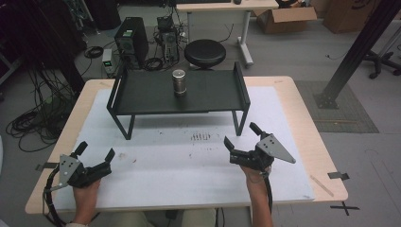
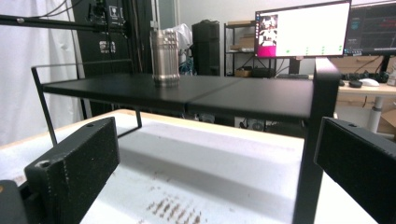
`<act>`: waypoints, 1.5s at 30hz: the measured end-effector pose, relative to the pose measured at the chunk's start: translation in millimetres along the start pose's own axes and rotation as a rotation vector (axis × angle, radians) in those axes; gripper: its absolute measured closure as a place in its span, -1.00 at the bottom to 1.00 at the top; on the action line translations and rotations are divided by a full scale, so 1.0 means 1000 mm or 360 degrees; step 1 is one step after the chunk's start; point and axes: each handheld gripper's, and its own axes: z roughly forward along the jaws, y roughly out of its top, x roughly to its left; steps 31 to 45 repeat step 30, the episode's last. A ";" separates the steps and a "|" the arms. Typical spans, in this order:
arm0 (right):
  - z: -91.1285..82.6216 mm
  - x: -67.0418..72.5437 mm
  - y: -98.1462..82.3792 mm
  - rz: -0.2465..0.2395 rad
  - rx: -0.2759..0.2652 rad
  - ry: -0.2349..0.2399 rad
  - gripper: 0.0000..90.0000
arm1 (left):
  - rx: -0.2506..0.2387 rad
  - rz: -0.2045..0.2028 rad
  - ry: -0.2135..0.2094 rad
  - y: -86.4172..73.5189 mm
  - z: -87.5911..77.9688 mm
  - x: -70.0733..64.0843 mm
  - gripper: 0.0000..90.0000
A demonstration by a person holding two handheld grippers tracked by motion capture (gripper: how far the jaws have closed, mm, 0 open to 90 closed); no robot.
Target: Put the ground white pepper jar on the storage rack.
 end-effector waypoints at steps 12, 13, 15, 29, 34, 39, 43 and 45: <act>-0.007 -0.004 -0.045 0.0006 0.0049 -0.0111 -1.00 | 0.0001 0.0002 0.0000 0.000 0.000 0.000 -0.99; -0.007 -0.004 -0.049 0.0005 0.0054 -0.0118 -1.00 | -0.0001 0.0001 0.0000 0.000 0.000 0.000 -0.99; -0.008 -0.003 -0.054 0.0001 0.0056 -0.0136 -1.00 | -0.0001 0.0002 0.0000 0.000 0.000 0.000 -0.99; -0.011 0.000 -0.056 -0.0048 0.0003 -0.0159 -1.00 | -0.0005 0.0002 0.0002 0.000 0.000 0.000 -0.99; -0.011 0.000 -0.056 -0.0048 0.0003 -0.0159 -1.00 | -0.0005 0.0002 0.0002 0.000 0.000 0.000 -0.99; -0.011 0.000 -0.056 -0.0048 0.0003 -0.0159 -1.00 | -0.0005 0.0002 0.0002 0.000 0.000 0.000 -0.99; -0.011 0.000 -0.056 -0.0048 0.0003 -0.0159 -1.00 | -0.0005 0.0002 0.0002 0.000 0.000 0.000 -0.99; -0.011 0.000 -0.056 -0.0048 0.0003 -0.0159 -1.00 | -0.0005 0.0002 0.0002 0.000 0.000 0.000 -0.99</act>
